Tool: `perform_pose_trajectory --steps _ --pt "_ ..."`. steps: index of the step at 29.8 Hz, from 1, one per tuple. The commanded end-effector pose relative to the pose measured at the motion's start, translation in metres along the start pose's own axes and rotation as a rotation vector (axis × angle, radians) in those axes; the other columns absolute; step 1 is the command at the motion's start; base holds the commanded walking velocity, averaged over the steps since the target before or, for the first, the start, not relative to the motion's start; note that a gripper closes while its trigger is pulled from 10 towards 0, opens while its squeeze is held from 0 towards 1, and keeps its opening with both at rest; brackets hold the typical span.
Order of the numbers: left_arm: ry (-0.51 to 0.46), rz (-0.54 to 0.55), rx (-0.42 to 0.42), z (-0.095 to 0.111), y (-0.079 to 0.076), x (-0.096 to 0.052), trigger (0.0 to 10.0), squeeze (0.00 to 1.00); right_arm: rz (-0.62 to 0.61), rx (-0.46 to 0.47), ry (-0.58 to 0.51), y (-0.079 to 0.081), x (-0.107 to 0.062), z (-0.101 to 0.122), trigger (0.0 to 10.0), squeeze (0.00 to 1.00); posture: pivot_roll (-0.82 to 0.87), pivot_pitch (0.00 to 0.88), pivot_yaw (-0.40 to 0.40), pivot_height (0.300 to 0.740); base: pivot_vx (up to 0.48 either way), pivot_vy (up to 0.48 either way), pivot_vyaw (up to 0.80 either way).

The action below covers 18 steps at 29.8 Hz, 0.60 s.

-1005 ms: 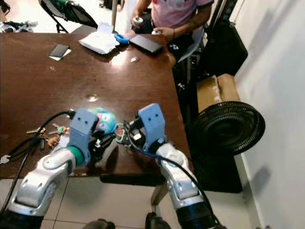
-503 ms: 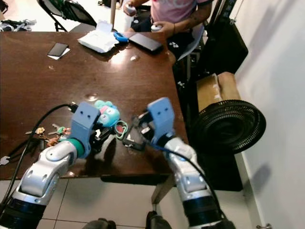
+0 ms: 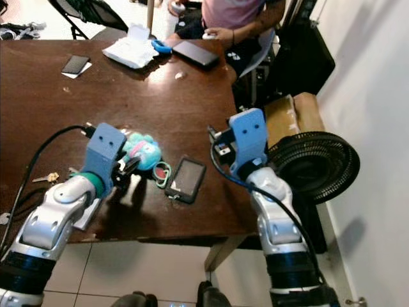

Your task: Hang keys on a hook

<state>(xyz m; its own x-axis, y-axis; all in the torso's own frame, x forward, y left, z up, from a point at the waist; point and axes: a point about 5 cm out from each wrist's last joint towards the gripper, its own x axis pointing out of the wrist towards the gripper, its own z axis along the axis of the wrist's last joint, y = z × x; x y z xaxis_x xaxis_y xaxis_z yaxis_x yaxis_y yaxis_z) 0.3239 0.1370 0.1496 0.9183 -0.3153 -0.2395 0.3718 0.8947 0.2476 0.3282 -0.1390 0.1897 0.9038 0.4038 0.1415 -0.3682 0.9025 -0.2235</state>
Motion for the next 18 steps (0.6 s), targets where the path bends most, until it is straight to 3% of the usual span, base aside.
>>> perform_pose_trajectory --steps 1,5,7,9,13,15,18 --pt "0.038 -0.041 0.005 -0.009 -0.006 0.0 10.0 0.0 0.05 0.01 0.011 0.009 -0.002 -0.002 10.0 0.0 0.08 0.15 0.082 0.74 0.0 0.0 0.0" --pt "0.028 -0.123 -0.079 -0.004 -0.019 -0.005 10.0 0.0 0.137 0.006 0.013 0.017 -0.009 0.002 10.0 0.0 0.07 0.155 0.08 0.74 0.0 0.0 0.0" --pt "-0.029 -0.133 -0.147 0.015 -0.028 -0.005 10.0 0.0 0.131 -0.003 0.024 0.01 -0.015 0.001 10.0 0.0 0.07 0.153 0.078 0.74 0.0 0.0 0.0" --pt "-0.051 -0.121 -0.157 0.022 -0.029 -0.004 10.0 0.0 0.118 -0.008 0.028 0.006 -0.015 0.0 10.0 0.0 0.07 0.153 0.078 0.74 0.0 0.0 0.0" --pt "-0.106 -0.034 -0.151 0.047 -0.018 0.013 10.0 0.0 0.094 -0.003 0.034 0.005 -0.013 -0.004 10.0 0.0 0.07 0.143 0.075 0.74 0.0 0.0 0.0" --pt "-0.106 -0.034 -0.151 0.047 -0.018 0.013 10.0 0.0 0.094 -0.003 0.034 0.005 -0.013 -0.004 10.0 0.0 0.07 0.143 0.075 0.74 0.0 0.0 0.0" --pt "-0.082 0.029 -0.13 0.053 -0.007 0.03 10.0 0.0 0.097 0.009 0.039 0.01 -0.011 -0.007 10.0 0.0 0.07 0.142 0.079 0.74 0.0 0.0 0.0"
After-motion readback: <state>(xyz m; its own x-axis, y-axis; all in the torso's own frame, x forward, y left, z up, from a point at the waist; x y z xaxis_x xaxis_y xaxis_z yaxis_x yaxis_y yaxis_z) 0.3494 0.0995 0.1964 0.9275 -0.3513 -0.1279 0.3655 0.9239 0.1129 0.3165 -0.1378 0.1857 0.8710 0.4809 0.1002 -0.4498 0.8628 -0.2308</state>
